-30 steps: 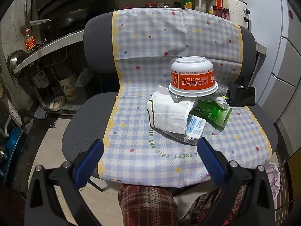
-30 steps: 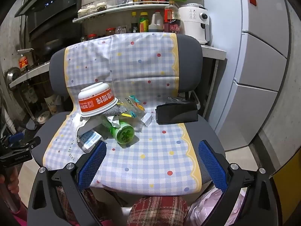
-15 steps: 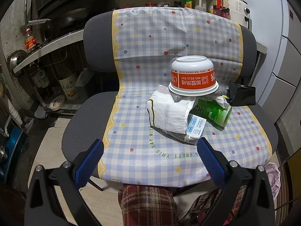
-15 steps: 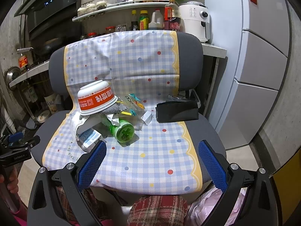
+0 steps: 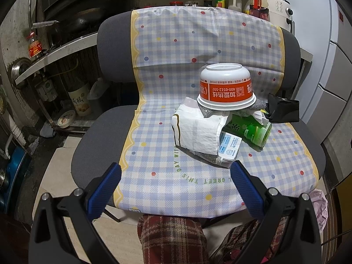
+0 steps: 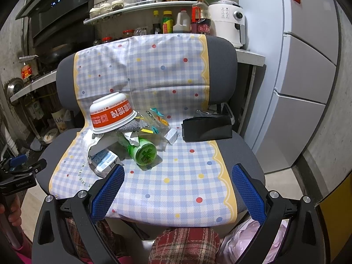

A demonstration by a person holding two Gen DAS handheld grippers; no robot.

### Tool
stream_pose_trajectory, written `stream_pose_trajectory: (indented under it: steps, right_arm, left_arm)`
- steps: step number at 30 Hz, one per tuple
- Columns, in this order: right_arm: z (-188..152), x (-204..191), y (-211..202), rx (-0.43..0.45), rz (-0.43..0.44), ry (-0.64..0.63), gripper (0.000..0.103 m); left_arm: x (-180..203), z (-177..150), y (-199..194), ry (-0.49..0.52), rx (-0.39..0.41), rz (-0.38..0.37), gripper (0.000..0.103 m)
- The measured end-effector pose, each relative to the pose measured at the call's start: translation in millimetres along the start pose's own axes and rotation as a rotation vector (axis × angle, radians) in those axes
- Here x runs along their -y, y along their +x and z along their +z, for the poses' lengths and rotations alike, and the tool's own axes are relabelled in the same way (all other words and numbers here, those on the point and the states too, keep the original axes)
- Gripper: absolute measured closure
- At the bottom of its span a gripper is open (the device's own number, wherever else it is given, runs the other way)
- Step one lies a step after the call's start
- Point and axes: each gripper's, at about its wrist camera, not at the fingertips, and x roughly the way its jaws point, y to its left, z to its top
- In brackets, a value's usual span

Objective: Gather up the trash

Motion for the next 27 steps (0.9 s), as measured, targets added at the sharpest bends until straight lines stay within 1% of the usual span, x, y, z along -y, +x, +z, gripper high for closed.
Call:
stream_pose_trajectory:
  steps: [9, 14, 15, 17, 19, 22, 23, 26, 27]
  right_arm:
    - [0, 0, 1, -0.001, -0.003, -0.001, 0.006]
    - [15, 5, -12, -0.003, 0.0, 0.001, 0.006]
    - [1, 2, -1, -0.003, 0.001, 0.001, 0.006]
    - [-6, -1, 4, -0.005, 0.004, -0.002, 0.006]
    - [-1, -3, 8, -0.008, 0.009, -0.003, 0.006]
    - [2, -9, 14, 0.0, 0.034, -0.011, 0.006]
    - [8, -6, 16, -0.038, 0.062, 0.019, 0.006]
    - [12, -16, 28, -0.045, 0.095, -0.006, 0.006]
    - [14, -20, 33, -0.05, 0.111, -0.016, 0.006]
  left_arm:
    - [0, -2, 1, 0.0, -0.004, 0.001, 0.007]
    - [1, -2, 3, 0.0, -0.009, 0.0, 0.007]
    - [1, -2, 3, -0.001, -0.011, 0.0, 0.007]
    - [0, -2, 4, -0.003, -0.014, 0.001, 0.007]
    - [0, -1, 7, -0.006, -0.022, 0.005, 0.007]
    - [-3, 0, 16, -0.022, -0.041, 0.008, 0.007]
    - [-4, -1, 20, -0.03, -0.05, 0.005, 0.007]
    - [-9, -2, 32, -0.049, -0.068, -0.015, 0.007]
    - [-11, -2, 36, -0.051, -0.069, -0.012, 0.007]
